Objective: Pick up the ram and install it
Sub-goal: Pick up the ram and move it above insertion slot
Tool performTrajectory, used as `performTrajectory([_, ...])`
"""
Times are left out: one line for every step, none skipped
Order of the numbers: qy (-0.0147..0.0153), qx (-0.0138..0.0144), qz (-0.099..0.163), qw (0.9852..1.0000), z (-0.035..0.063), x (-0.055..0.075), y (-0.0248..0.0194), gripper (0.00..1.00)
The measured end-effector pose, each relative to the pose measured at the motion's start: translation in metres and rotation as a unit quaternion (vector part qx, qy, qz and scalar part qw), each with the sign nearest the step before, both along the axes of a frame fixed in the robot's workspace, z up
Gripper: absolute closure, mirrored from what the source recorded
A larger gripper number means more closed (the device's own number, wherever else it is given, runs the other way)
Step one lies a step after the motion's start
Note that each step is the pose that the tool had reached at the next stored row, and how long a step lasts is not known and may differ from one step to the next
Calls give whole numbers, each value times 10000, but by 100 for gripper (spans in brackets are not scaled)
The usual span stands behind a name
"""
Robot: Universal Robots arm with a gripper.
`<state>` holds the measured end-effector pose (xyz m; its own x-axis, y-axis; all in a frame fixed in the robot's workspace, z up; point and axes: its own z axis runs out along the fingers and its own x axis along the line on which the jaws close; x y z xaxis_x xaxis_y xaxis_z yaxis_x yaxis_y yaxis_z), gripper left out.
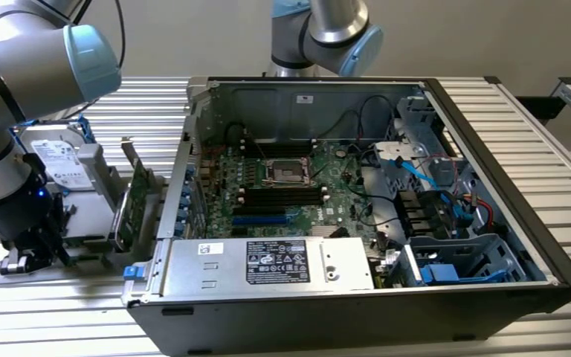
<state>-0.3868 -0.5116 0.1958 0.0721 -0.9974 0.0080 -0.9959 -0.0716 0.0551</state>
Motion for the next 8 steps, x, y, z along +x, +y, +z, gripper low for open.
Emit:
performTrajectory([0,0,0,10000,0,0,0,86])
performTrajectory([0,0,0,10000,0,0,0,86])
performTrajectory([0,0,0,10000,0,0,0,86])
performTrajectory([0,0,0,10000,0,0,0,86])
performTrajectory([0,0,0,10000,0,0,0,86])
performTrajectory([0,0,0,10000,0,0,0,86])
performTrajectory([0,0,-1,10000,0,0,0,86])
performTrajectory([0,0,-1,10000,3,0,0,86])
